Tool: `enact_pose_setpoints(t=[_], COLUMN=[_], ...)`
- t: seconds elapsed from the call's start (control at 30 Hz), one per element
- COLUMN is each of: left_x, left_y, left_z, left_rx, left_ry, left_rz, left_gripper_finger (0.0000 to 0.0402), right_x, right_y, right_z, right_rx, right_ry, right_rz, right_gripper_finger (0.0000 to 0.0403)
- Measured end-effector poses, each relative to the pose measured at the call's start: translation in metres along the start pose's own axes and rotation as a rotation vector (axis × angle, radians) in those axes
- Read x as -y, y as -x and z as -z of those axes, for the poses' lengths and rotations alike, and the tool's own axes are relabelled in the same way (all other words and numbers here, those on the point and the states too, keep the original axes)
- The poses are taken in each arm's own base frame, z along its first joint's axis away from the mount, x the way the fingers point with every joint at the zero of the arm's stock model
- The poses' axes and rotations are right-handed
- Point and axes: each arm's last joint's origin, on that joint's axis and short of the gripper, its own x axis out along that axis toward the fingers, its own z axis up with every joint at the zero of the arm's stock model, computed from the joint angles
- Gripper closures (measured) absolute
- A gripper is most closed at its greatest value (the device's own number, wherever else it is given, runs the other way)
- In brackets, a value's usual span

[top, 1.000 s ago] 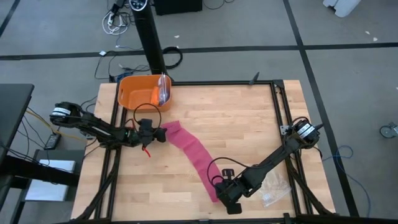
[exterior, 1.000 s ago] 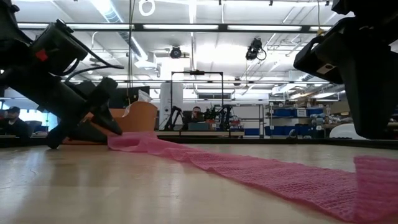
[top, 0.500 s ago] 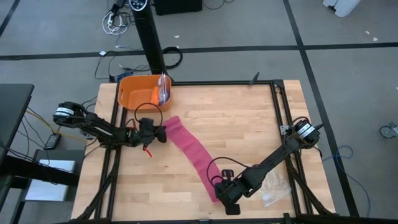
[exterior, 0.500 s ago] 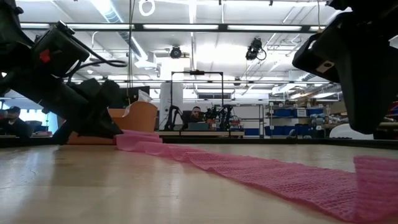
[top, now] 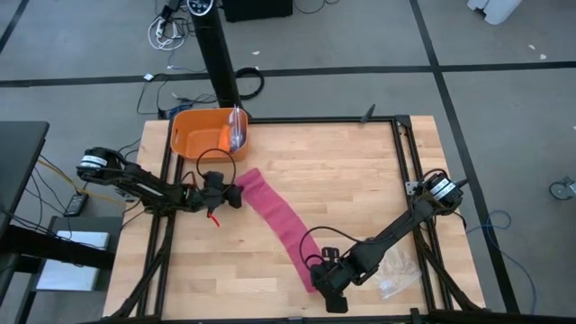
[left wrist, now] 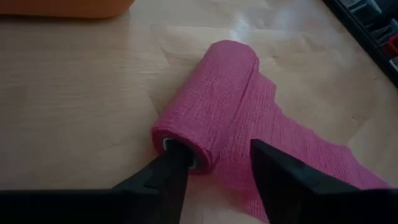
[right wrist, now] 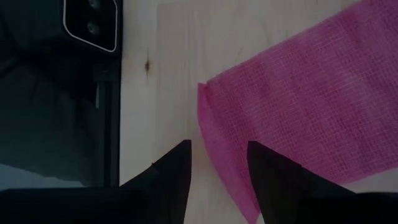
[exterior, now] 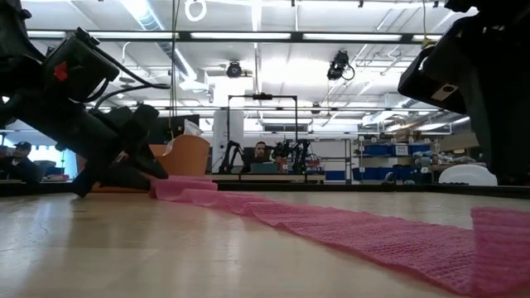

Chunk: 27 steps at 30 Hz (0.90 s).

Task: Roll bandage
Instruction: Roll the pink bandage

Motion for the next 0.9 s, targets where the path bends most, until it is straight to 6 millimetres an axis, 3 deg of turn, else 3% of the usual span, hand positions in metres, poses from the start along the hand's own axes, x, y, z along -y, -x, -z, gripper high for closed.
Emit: enact_pose_setpoints(t=[0.47, 0.9], left_x=[0.0008, 0.0003], left_y=[0.0001, -0.0018], left_z=[-0.0015, -0.0085], left_rx=[0.037, 0.135], left_ry=[0.012, -0.023], left_rz=[-0.006, -0.044], left_gripper_finger=[0.0202, 0.0284], right_x=[-0.0002, -0.0003], right_y=[0.0, 0.0], right_z=[0.0002, 0.0002], right_rx=[-0.017, -0.022], right_ry=[-0.01, -0.01], right_rz=[-0.02, -0.027], right_gripper_finger=[0.0245, 0.0247])
